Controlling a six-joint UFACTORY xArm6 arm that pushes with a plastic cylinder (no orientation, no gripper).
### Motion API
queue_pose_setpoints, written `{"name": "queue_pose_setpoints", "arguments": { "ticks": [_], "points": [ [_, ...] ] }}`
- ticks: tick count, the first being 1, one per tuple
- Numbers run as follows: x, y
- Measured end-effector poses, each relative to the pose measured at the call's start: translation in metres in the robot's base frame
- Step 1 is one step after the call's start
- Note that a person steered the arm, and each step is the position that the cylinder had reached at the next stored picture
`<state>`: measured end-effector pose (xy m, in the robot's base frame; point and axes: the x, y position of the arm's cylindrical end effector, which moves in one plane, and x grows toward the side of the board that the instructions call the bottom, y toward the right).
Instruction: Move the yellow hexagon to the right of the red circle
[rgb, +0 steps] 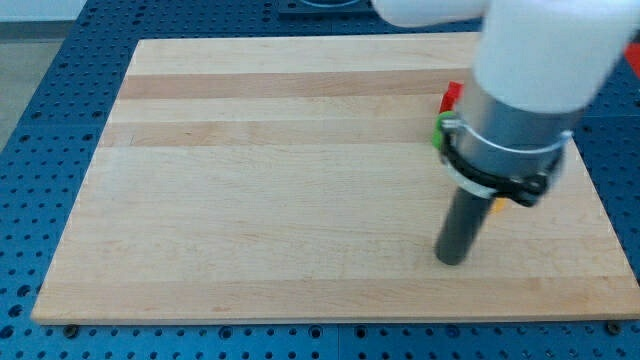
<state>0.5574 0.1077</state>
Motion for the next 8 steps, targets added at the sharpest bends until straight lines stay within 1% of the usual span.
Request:
{"name": "queue_pose_setpoints", "arguments": {
  "ticks": [1,2,3,5,6,7,8],
  "points": [
    [-0.028,0.005],
    [-0.054,0.049],
    [-0.071,0.092],
    [-0.073,0.097],
    [-0.048,0.082],
    [0.029,0.120],
    [-0.030,0.159]
  ]
}}
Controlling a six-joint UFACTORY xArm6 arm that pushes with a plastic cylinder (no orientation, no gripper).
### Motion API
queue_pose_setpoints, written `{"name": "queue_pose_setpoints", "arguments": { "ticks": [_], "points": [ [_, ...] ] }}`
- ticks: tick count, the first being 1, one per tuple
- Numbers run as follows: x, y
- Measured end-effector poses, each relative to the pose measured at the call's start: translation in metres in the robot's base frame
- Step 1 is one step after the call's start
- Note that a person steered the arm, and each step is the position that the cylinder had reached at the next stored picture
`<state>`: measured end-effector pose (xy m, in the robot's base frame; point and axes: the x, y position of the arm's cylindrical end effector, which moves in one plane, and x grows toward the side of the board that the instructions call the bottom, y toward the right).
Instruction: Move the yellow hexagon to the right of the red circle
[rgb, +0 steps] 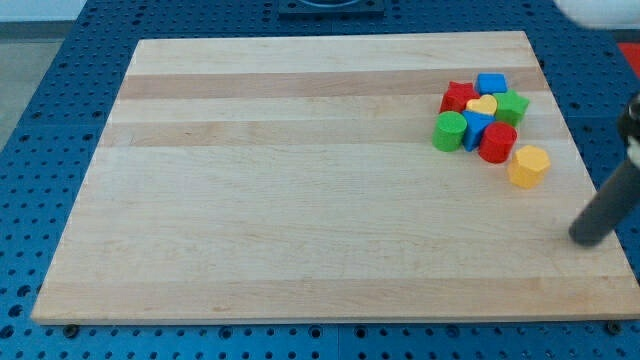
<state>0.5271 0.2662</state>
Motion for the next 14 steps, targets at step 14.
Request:
{"name": "queue_pose_setpoints", "arguments": {
  "ticks": [14],
  "points": [
    [-0.076,-0.012]
  ]
}}
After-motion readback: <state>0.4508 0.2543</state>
